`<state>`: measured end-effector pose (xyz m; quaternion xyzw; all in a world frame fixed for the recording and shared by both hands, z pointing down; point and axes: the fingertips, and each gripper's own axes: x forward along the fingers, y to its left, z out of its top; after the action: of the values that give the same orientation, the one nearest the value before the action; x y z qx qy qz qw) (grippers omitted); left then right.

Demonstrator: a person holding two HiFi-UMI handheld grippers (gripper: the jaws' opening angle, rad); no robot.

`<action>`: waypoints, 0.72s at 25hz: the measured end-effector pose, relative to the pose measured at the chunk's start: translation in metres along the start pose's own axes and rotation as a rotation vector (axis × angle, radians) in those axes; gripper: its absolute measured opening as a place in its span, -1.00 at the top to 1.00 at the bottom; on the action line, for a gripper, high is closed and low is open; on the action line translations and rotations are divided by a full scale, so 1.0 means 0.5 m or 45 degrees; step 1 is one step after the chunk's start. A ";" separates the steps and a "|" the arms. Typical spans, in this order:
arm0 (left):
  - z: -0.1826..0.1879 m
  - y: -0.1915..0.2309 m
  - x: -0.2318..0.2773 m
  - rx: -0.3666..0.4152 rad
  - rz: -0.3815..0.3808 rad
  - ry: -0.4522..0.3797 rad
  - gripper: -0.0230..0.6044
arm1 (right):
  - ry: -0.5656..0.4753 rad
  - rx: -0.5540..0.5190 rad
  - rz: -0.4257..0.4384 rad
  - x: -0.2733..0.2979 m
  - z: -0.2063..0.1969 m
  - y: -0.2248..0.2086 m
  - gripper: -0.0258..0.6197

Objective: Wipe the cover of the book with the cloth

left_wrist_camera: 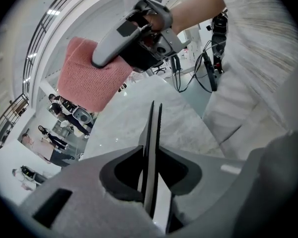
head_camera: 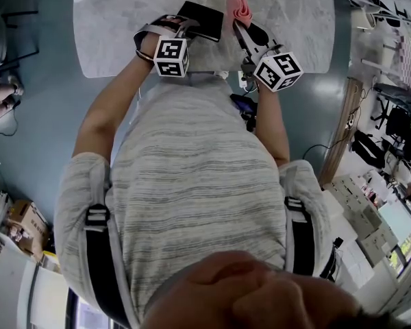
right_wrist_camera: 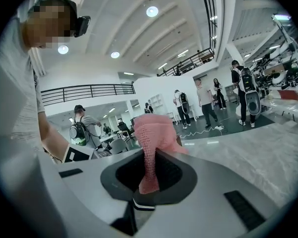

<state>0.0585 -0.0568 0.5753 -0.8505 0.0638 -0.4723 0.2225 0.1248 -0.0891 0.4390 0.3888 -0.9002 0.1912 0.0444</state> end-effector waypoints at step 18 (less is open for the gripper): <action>0.013 0.139 0.030 -0.728 -0.217 0.005 0.64 | -0.033 -0.166 -0.225 0.043 0.068 -0.075 0.81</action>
<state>0.0791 -0.1217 0.5534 -0.8801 0.1231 -0.4538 -0.0666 0.1389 -0.1403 0.4241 0.4654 -0.8734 0.1227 0.0744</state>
